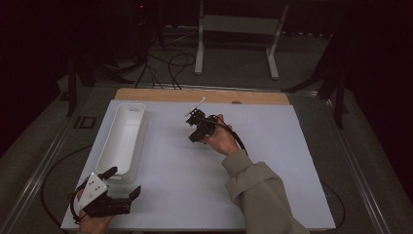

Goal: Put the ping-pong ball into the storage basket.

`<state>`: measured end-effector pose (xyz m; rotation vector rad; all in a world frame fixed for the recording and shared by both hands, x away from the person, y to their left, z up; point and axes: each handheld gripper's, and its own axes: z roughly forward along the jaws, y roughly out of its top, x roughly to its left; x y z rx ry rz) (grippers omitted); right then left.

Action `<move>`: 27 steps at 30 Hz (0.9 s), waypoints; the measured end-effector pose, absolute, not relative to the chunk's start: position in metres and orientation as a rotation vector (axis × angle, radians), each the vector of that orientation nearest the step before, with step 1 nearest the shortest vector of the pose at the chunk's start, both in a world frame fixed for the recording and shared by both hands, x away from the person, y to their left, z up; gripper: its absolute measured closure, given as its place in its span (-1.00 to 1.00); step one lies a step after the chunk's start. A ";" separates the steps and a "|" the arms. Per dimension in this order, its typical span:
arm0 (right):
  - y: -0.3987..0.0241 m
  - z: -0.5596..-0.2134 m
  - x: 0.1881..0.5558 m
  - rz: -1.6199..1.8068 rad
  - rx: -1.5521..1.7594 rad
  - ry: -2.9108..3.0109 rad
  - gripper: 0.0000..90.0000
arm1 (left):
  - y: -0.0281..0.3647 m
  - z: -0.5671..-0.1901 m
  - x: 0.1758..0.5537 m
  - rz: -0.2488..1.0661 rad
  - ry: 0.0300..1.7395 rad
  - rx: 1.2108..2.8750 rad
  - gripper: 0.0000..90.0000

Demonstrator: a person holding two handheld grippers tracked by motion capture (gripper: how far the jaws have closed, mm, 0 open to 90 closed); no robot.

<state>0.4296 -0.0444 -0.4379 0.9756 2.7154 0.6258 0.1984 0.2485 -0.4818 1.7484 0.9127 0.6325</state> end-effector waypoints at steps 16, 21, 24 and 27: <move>-0.035 -0.422 0.425 0.631 0.922 2.717 0.13 | 0.248 -0.482 0.198 0.631 0.912 1.748 -1.00; -0.033 -0.418 0.424 0.636 0.906 2.719 0.13 | 0.248 -0.482 0.198 0.632 0.913 1.748 -1.00; -0.031 -0.417 0.423 0.635 0.903 2.720 0.13 | 0.248 -0.482 0.198 0.633 0.913 1.749 -1.00; -0.028 -0.414 0.422 0.639 0.889 2.721 0.13 | 0.248 -0.482 0.198 0.634 0.912 1.750 -1.00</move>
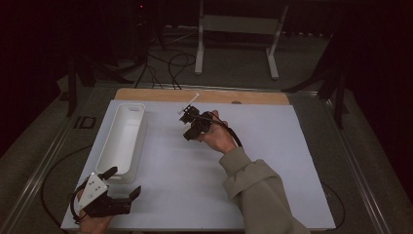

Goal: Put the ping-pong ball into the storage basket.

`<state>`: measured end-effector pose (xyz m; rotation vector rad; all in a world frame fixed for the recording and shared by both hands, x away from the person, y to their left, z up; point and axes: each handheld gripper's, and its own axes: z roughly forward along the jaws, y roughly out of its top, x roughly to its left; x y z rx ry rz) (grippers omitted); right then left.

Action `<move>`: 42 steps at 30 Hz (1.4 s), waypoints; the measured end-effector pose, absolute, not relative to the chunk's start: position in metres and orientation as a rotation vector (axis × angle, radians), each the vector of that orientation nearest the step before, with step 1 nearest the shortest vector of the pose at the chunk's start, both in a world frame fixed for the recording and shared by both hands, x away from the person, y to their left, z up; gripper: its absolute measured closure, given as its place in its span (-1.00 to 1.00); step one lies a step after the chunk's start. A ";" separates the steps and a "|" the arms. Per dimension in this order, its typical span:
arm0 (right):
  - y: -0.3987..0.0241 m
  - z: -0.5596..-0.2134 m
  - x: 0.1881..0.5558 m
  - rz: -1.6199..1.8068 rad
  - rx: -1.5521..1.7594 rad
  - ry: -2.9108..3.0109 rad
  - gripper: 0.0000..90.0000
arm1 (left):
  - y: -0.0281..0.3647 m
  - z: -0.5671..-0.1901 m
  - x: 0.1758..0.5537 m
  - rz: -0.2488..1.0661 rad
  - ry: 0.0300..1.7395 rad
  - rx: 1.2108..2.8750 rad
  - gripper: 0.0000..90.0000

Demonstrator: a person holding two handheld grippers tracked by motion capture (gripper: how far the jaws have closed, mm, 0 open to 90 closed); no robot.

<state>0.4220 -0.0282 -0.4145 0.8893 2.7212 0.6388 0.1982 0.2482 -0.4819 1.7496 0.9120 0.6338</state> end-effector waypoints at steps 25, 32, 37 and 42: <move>-0.016 -0.402 0.417 0.636 0.830 2.725 0.13 | 0.248 -0.482 0.199 0.638 0.912 1.746 -1.00; -0.012 -0.399 0.415 0.639 0.810 2.727 0.13 | 0.248 -0.482 0.199 0.636 0.913 1.746 -1.00; -0.010 -0.397 0.414 0.639 0.800 2.726 0.13 | 0.248 -0.482 0.199 0.636 0.914 1.747 -1.00; -0.008 -0.394 0.412 0.644 0.797 2.725 0.13 | 0.249 -0.482 0.199 0.636 0.913 1.748 -1.00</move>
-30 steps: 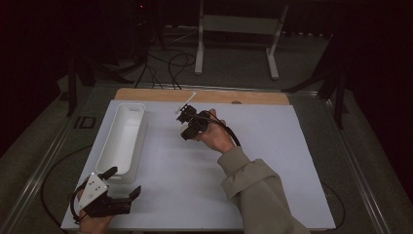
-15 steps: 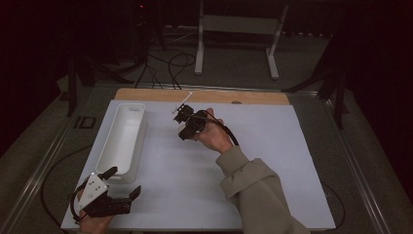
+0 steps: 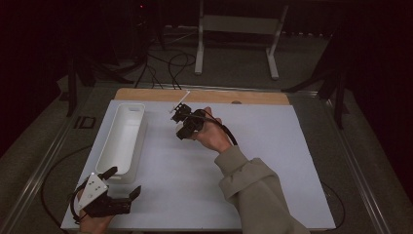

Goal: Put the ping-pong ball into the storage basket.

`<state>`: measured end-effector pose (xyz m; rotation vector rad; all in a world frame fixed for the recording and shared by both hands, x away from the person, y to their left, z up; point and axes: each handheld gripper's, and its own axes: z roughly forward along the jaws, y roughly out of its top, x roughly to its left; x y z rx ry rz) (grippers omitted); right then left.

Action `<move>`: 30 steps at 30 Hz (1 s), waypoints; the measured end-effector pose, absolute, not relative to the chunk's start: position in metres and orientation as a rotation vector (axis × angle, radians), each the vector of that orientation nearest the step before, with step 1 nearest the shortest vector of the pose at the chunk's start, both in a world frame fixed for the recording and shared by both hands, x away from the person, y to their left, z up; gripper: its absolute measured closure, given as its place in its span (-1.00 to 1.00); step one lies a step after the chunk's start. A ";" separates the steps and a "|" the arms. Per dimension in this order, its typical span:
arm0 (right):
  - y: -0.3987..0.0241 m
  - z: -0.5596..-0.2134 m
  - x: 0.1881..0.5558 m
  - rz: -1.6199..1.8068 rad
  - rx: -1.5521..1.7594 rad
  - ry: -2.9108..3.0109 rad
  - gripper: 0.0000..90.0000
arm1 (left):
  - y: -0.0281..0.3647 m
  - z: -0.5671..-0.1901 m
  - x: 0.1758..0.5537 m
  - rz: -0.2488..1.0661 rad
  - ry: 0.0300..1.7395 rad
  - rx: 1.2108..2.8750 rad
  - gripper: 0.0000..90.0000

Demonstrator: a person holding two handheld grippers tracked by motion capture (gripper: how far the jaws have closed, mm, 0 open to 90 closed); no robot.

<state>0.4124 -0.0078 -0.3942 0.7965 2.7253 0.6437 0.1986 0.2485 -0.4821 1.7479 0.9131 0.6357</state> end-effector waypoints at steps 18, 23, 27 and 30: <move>0.000 -0.389 0.406 0.656 0.750 2.736 0.13 | 0.249 -0.482 0.199 0.636 0.913 1.748 -1.00; 0.004 -0.387 0.404 0.664 0.737 2.736 0.13 | 0.248 -0.482 0.199 0.636 0.913 1.748 -1.00; 0.007 -0.384 0.401 0.670 0.723 2.737 0.13 | 0.248 -0.482 0.198 0.637 0.913 1.748 -1.00; 0.009 -0.382 0.400 0.669 0.713 2.738 0.13 | 0.248 -0.482 0.198 0.636 0.913 1.748 -1.00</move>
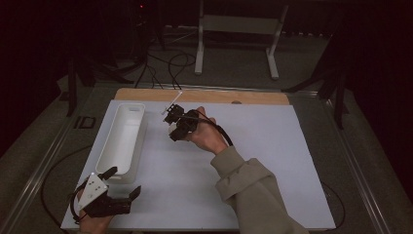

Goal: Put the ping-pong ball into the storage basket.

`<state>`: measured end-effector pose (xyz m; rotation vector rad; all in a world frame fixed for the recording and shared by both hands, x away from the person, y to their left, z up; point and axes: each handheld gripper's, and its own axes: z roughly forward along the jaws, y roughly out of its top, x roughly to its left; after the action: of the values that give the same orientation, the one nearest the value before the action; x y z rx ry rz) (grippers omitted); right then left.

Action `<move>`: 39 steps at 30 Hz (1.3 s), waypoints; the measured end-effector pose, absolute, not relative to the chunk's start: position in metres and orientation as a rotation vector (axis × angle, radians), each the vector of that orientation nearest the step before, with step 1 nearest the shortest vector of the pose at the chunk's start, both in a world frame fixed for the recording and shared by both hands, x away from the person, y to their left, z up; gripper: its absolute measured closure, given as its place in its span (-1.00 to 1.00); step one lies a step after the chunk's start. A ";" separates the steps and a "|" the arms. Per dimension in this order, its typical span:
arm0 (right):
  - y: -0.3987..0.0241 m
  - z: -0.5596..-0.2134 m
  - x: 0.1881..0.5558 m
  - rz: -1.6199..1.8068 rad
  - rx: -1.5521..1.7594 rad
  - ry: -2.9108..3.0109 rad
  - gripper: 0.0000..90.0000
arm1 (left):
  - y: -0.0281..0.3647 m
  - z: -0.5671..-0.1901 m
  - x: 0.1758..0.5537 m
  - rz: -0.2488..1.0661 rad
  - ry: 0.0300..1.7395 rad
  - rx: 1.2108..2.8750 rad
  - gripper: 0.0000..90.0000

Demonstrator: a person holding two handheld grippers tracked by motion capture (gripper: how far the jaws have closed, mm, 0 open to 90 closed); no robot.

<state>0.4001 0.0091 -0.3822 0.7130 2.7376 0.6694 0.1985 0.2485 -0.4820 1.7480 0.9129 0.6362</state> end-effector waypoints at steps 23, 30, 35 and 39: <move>0.029 -0.374 0.390 0.704 0.646 2.747 0.13 | 0.248 -0.482 0.198 0.637 0.913 1.748 -1.00; 0.032 -0.373 0.390 0.711 0.637 2.748 0.13 | 0.248 -0.482 0.198 0.635 0.913 1.748 -1.00; 0.037 -0.371 0.388 0.716 0.625 2.749 0.13 | 0.248 -0.482 0.198 0.635 0.913 1.747 -1.00; 0.040 -0.369 0.387 0.717 0.618 2.752 0.13 | 0.249 -0.482 0.198 0.635 0.912 1.747 -1.00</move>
<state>0.3867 0.0395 -0.3693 0.6178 2.7516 0.7171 0.1985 0.2485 -0.4821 1.7469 0.9123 0.6345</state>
